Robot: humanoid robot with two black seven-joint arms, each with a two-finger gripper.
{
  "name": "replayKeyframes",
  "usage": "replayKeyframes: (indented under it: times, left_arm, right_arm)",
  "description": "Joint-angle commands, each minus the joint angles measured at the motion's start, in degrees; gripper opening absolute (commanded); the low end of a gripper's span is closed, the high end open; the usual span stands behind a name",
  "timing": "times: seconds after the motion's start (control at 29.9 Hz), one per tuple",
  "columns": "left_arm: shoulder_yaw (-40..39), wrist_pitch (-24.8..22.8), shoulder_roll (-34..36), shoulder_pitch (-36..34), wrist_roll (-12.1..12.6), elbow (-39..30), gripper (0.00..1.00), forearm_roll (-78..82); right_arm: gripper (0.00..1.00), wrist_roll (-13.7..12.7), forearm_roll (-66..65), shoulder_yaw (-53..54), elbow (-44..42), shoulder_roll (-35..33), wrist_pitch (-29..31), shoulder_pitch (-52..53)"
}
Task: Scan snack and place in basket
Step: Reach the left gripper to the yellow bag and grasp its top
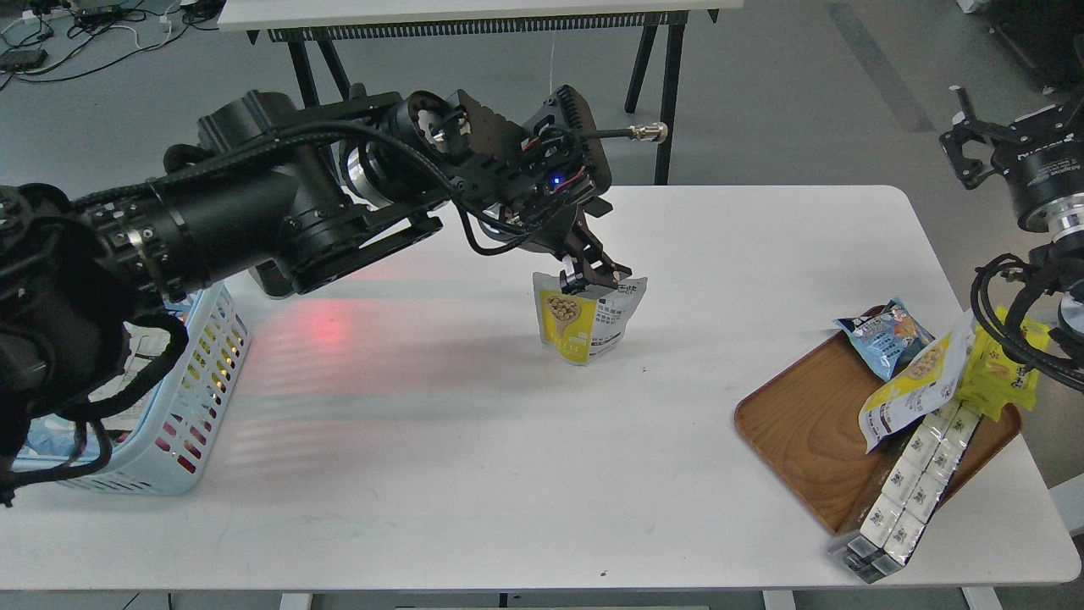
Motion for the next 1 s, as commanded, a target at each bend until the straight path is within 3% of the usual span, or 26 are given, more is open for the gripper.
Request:
replayKeyframes:
  times: [0.0, 0.27, 0.4, 0.6, 0.97]
  left_arm:
    - [0.7, 1.7, -0.4, 1.6, 0.0, 1.3, 0.78, 0.0]
    - [2.8, 1.9, -1.4, 2.6, 0.0, 1.5, 0.71, 0.0]
    - [3.0, 2.1, -2.1, 3.7, 0.0, 2.3, 0.59, 0.0]
    - [3.1, 5.9, -3.9, 5.7, 0.0, 5.4, 0.53, 0.0]
    - [4.1, 5.6, -3.9, 5.7, 0.0, 5.7, 0.29, 0.0]
  right_arm:
    - [0.99, 0.0, 0.0, 0.1, 0.1, 0.0, 0.0, 0.1]
    - [0.99, -0.2, -0.2, 0.0, 0.1, 0.1, 0.0, 0.1]
    - [0.99, -0.2, -0.2, 0.0, 0.1, 0.0, 0.0, 0.1]
    - [0.99, -0.2, -0.2, 0.1, 0.1, 0.0, 0.0, 0.2]
    - [0.99, -0.1, -0.2, 0.2, 0.1, 0.0, 0.0, 0.2]
